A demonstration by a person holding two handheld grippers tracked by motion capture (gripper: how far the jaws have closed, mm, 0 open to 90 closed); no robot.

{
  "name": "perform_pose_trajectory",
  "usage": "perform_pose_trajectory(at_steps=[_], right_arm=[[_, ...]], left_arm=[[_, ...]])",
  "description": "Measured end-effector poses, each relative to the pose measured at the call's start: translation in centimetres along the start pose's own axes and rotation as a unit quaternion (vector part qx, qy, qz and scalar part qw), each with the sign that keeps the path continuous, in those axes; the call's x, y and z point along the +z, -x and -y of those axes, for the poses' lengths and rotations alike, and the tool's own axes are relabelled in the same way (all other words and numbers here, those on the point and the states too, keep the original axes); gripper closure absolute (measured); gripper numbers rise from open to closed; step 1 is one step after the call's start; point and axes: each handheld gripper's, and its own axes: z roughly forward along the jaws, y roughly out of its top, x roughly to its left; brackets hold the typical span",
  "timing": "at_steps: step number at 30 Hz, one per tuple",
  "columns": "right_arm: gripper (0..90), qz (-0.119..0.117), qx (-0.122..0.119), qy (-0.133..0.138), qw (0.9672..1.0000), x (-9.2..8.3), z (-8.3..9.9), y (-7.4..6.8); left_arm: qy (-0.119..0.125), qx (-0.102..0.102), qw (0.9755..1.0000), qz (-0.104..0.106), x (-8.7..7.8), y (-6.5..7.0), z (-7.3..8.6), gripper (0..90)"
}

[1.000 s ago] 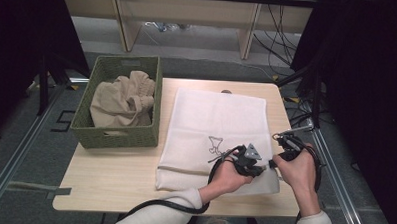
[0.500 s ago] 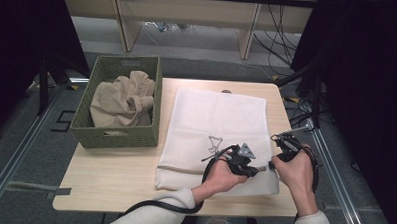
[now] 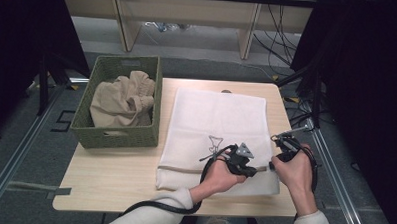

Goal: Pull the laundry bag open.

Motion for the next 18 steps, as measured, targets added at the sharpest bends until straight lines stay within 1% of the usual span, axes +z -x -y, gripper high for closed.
perform_pose_trajectory(at_steps=[1,2,3,4,5,8,9,10,12,13,14,15,16,17,18], right_arm=[[85.1,0.006,-0.001,0.002,1.0000,0.07,0.01,0.01],[85.2,0.009,0.015,-0.003,0.9998,0.06,0.03,-0.21],[85.2,0.008,0.009,-0.011,0.9999,0.09,0.03,-0.03],[85.2,0.005,0.006,-0.005,1.0000,0.25,-0.01,0.14],[85.2,0.006,0.006,-0.006,0.9999,0.24,-0.02,0.16],[85.2,0.004,0.001,-0.004,1.0000,0.22,-0.01,0.21],[85.2,0.007,0.005,-0.004,1.0000,0.26,-0.07,0.15],[85.2,0.004,0.000,-0.003,1.0000,0.19,0.00,0.15],[85.2,0.004,0.001,-0.004,1.0000,0.19,0.00,0.14],[85.2,0.002,0.003,-0.004,1.0000,0.19,-0.02,0.15],[85.2,-0.001,0.006,-0.004,1.0000,0.23,-0.07,0.23],[85.2,0.003,0.002,-0.004,1.0000,0.20,-0.07,0.32],[85.2,0.006,0.004,0.000,1.0000,0.13,0.02,0.29],[85.2,0.009,-0.002,0.000,1.0000,0.14,0.01,0.48],[85.2,0.004,0.001,-0.002,1.0000,0.13,-0.02,0.56]], left_arm=[[0.000,0.004,1.0000,0.002,-0.07,-0.03,-0.01,86.7],[0.003,0.002,0.9999,0.011,-0.08,0.00,0.01,86.7],[0.001,0.001,1.0000,0.007,-0.20,0.00,0.05,86.7],[0.002,0.000,0.9999,0.011,-0.21,-0.02,0.08,86.7],[0.001,0.000,1.0000,0.004,-0.32,-0.06,0.12,86.7],[0.002,-0.002,1.0000,0.009,-0.42,-0.10,0.16,86.7],[0.003,-0.006,0.9999,0.013,-0.42,-0.06,0.17,86.7],[0.002,-0.003,0.9999,0.011,-0.45,-0.08,0.15,86.7],[0.001,-0.003,1.0000,0.008,-0.49,-0.04,0.14,86.7],[0.003,-0.004,0.9998,0.018,-0.43,-0.06,0.15,86.7],[0.001,-0.002,0.9999,0.014,-0.48,-0.07,0.15,86.7],[-0.001,-0.003,1.0000,0.003,-0.63,-0.05,0.16,86.7],[-0.001,-0.003,1.0000,0.004,-0.72,-0.15,0.18,86.7],[-0.003,-0.005,1.0000,0.002,-0.83,-0.23,0.22,86.7],[-0.002,-0.009,0.9999,0.005,-0.85,-0.28,0.25,86.7]])
